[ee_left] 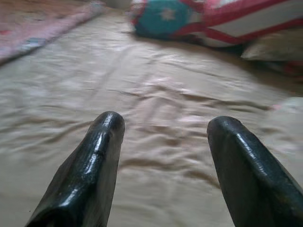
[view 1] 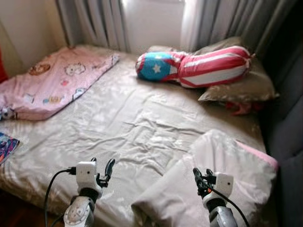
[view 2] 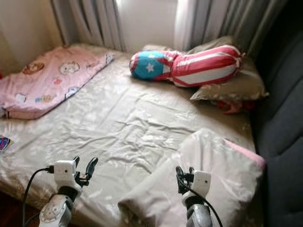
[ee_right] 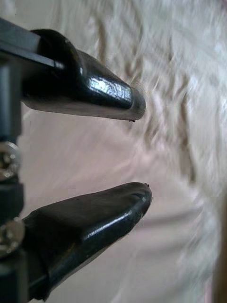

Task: Clean up the room

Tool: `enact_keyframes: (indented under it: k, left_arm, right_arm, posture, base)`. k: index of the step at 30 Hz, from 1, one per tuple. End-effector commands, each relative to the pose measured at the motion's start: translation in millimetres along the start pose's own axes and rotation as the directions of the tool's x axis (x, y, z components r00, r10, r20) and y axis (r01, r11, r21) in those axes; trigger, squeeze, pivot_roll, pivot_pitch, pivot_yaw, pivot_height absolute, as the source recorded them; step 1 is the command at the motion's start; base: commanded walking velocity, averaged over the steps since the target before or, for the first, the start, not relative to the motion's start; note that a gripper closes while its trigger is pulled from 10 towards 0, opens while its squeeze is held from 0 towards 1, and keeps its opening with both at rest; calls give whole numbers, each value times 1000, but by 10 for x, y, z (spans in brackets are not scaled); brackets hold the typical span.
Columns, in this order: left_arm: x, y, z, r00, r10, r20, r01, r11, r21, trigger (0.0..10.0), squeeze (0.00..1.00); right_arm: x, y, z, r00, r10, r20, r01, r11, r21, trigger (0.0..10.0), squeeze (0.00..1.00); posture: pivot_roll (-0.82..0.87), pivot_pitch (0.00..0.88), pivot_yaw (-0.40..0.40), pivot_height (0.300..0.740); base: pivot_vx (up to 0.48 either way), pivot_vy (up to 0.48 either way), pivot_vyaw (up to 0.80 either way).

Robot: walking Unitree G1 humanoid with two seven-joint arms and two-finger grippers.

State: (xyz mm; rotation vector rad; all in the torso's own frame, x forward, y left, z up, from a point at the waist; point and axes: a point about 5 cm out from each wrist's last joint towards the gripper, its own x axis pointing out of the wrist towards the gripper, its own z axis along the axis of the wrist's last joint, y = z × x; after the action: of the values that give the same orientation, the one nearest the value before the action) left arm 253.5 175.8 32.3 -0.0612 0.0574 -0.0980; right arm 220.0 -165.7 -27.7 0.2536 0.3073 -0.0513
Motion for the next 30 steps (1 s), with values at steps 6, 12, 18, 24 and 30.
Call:
enact_keyframes:
  k: [6,12,18,24,30]
  left_arm:
    - [-6,42,-18,1000,-10,-19,10,1000,8,10000,0]
    - [-24,-6,-59,998,-49,-38,49,999,12,10000,0]
    - [-19,-5,-63,998,-45,-37,45,999,11,10000,0]
    - [-9,0,-57,999,-26,-31,26,1000,4,10000,0]
    - [-5,-12,-55,999,-30,-29,30,1000,1,10000,0]
  right_arm:
    - [13,7,10,1000,-29,9,29,1000,5,10000,0]
    - [27,-71,41,996,-84,15,84,996,-15,10000,0]
    - [45,-156,55,990,-142,-3,141,989,-39,10000,0]
    - [48,-121,85,993,-111,26,112,993,-47,10000,0]
    - [63,-106,93,993,-119,29,120,991,-53,10000,0]
  posture:
    - [-19,0,-43,740]
    - [-16,0,-47,740]
    - [-16,0,-49,715]
    - [-14,0,-51,700]
    - [-14,0,-51,700]
  base:
    - [0,0,0]
    - [0,0,0]
    - [0,0,0]
    - [0,0,0]
    - [0,0,0]
